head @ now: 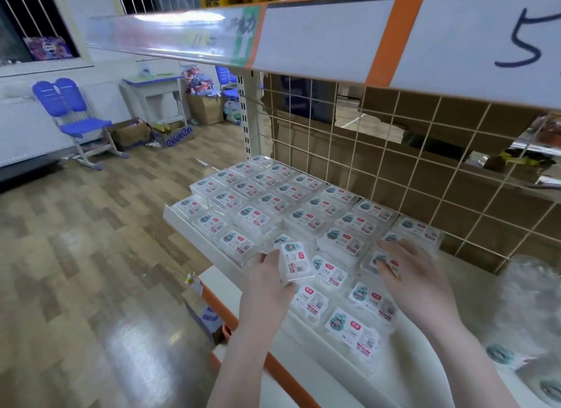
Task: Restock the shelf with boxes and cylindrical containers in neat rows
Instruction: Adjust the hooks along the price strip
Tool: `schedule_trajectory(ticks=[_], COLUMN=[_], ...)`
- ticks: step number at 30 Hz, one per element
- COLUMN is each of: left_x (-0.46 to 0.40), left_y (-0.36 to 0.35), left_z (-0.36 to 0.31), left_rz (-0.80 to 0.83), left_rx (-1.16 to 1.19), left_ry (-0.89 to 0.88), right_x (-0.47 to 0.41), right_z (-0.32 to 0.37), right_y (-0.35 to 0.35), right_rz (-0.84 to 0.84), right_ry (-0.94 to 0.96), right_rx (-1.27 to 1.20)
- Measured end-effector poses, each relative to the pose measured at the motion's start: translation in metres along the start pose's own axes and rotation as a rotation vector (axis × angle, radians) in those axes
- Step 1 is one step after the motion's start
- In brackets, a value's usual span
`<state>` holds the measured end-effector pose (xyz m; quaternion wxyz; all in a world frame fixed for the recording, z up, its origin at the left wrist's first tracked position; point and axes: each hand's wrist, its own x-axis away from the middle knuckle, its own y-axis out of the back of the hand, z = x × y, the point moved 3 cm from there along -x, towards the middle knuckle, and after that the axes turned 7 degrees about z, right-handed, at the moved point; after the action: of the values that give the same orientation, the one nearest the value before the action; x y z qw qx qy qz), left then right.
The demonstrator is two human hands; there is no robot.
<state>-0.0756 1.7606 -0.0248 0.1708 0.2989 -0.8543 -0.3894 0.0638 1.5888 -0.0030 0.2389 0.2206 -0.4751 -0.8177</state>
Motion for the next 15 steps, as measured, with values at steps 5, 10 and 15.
schedule_trajectory(ticks=[5, 10, 15], left_x=[-0.004, -0.012, -0.020], left_y=[-0.002, -0.006, -0.010], left_z=[-0.008, -0.017, -0.015], left_rz=[-0.045, -0.075, -0.146], left_rx=[-0.169, -0.345, -0.342], left_ry=[0.012, 0.050, 0.015], right_x=[0.002, 0.005, 0.004], right_z=[-0.006, -0.011, -0.016], right_y=[0.002, 0.003, 0.002], right_rz=[-0.016, -0.027, -0.036], right_ry=[-0.017, -0.053, -0.061], right_rx=[-0.019, -0.042, -0.026])
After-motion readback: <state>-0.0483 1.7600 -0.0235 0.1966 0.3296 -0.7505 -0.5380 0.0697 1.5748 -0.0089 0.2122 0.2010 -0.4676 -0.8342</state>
